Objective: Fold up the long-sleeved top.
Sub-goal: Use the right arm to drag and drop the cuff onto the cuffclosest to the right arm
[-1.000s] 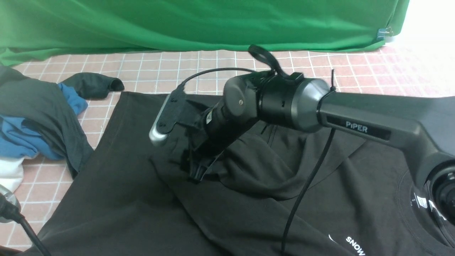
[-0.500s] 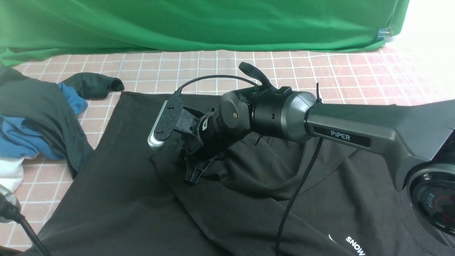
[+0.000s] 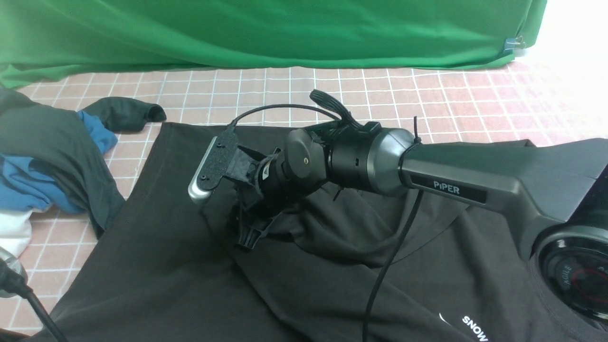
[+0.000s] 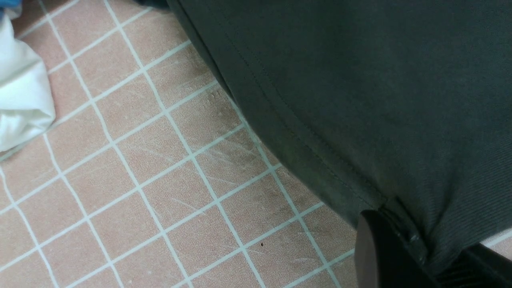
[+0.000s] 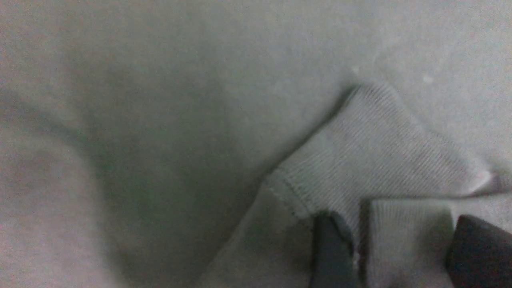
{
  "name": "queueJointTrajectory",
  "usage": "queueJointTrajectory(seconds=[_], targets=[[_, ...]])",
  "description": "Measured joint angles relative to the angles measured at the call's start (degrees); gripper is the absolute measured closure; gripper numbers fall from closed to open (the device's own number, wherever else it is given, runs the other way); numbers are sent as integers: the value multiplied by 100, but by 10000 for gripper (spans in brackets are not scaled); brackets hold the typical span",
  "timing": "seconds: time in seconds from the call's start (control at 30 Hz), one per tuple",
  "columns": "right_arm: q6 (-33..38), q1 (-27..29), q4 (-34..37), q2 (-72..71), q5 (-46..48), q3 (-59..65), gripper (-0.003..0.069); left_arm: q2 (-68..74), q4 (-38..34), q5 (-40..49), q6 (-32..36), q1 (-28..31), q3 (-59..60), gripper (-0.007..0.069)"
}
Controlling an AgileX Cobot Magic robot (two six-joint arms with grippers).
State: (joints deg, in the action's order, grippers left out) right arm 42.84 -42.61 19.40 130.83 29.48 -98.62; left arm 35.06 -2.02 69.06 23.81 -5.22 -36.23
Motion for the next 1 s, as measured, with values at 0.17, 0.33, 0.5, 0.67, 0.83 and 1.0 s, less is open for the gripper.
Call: queueJointTrajectory(seconds=[0.17, 0.33, 0.5, 0.67, 0.83, 1.0], targets=[[-127, 110, 18, 0, -32, 0, 381, 0, 0, 6, 0, 0, 0, 575], [-145, 145, 18, 0, -42, -6, 485, 0, 0, 6, 0, 0, 0, 575], [-145, 145, 18, -27, -7, -6, 566, 0, 0, 34, 0, 0, 0, 575], [-145, 145, -10, -278, 64, 0, 566, 0, 0, 70, 0, 0, 0, 575], [-107, 145, -22, -653, 249, 0, 566, 0, 0, 83, 0, 0, 0, 575], [-11, 96, -21, -1055, 668, 0, 566, 0, 0, 89, 0, 0, 0, 575]])
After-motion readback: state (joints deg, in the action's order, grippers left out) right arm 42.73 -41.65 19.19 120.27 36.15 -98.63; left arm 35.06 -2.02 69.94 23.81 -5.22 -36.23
